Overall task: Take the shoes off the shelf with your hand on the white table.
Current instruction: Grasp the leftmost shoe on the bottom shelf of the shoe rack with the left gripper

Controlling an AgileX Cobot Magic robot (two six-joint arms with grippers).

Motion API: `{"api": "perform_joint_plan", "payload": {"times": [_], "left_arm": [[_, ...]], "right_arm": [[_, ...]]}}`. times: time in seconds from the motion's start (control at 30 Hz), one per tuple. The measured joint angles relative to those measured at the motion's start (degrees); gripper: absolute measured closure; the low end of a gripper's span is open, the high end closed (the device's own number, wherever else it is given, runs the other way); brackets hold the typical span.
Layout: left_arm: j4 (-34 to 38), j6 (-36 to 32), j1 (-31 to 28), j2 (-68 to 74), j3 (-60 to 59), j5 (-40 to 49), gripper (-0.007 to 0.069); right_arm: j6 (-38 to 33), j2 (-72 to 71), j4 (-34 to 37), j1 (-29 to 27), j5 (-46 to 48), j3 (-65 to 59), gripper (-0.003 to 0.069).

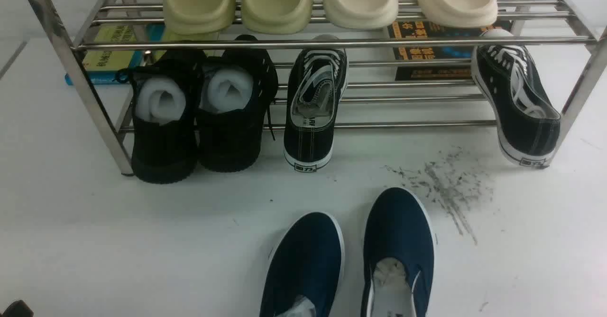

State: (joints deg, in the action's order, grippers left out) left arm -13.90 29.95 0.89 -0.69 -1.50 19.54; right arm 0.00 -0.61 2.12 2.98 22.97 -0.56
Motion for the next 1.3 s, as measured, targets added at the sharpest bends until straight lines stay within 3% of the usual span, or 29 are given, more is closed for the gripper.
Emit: {"api": "perform_joint_plan", "payload": {"times": [0.87, 1.1, 1.3], "left_arm": [[0.4, 1.4, 0.0, 0.0, 0.0, 0.0, 0.0382], [13.1, 19.0, 0.0, 0.0, 0.1, -0.1, 0.0382], [14.7, 24.9, 0.0, 0.0, 0.1, -0.1, 0.0382]], "right_arm": [[0.0, 0.0, 0.0, 0.0, 0.0, 0.0, 0.0421], [0.0, 0.0, 0.0, 0.0, 0.0, 0.0, 0.0421], [0.0, 0.0, 0.0, 0.0, 0.0, 0.0, 0.0421]]}}
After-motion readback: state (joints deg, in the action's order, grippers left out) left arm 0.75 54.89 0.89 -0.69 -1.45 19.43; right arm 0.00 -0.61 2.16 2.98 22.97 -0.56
